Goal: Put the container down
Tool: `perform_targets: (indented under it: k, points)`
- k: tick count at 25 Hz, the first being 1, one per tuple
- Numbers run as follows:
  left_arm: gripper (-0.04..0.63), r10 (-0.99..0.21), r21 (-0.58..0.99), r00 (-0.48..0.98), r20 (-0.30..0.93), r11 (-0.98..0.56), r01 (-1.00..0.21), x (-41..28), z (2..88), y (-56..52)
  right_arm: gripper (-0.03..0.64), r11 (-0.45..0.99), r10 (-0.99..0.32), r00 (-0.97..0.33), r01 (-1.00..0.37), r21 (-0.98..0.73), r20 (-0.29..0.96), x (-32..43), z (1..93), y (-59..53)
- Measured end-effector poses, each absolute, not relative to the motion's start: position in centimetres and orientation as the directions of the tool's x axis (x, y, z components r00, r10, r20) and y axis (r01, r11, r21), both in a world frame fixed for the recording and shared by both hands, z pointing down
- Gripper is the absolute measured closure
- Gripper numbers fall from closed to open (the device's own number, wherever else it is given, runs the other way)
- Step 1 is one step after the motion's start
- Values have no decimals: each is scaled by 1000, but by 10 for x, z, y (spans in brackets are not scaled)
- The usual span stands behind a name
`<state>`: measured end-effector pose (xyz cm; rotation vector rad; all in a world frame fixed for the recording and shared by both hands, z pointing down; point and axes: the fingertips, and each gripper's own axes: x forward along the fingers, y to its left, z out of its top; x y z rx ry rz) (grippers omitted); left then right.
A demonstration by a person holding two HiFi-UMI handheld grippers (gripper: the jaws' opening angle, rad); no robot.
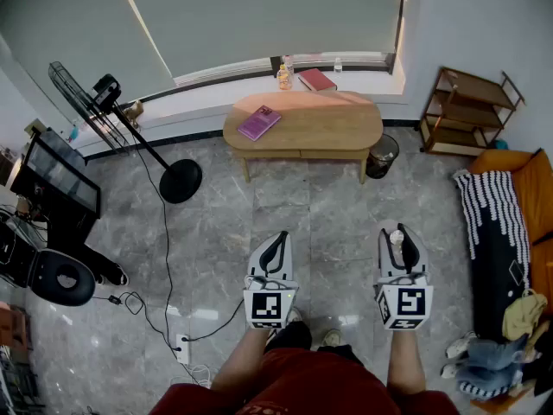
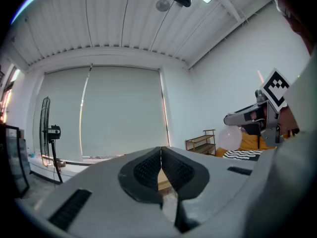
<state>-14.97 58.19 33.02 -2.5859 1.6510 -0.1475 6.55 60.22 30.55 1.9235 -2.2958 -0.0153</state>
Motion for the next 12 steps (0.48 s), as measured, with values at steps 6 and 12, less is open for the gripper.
perform_targets:
  k: [6, 12]
  points:
    - [586, -896, -114, 443, -5, -440, -891, -146, 299, 614, 479, 166, -983, -157, -982, 95, 99, 65, 289, 639]
    - [586, -902, -112, 431, -24, -426, -898, -179, 290, 625, 479, 169, -984, -162, -981, 96, 78, 37, 283, 649]
